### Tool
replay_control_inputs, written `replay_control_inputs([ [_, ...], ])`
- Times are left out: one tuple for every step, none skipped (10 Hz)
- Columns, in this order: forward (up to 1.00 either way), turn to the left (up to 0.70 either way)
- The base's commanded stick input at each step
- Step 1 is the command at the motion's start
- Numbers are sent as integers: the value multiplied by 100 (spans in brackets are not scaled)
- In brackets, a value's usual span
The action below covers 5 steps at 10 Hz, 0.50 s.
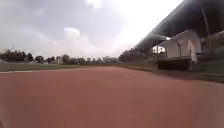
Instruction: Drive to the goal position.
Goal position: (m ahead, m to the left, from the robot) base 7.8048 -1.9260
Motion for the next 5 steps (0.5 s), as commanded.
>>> replay_control_inputs([
  [45,0],
  [45,0],
  [45,0],
  [45,0],
  [45,0],
])
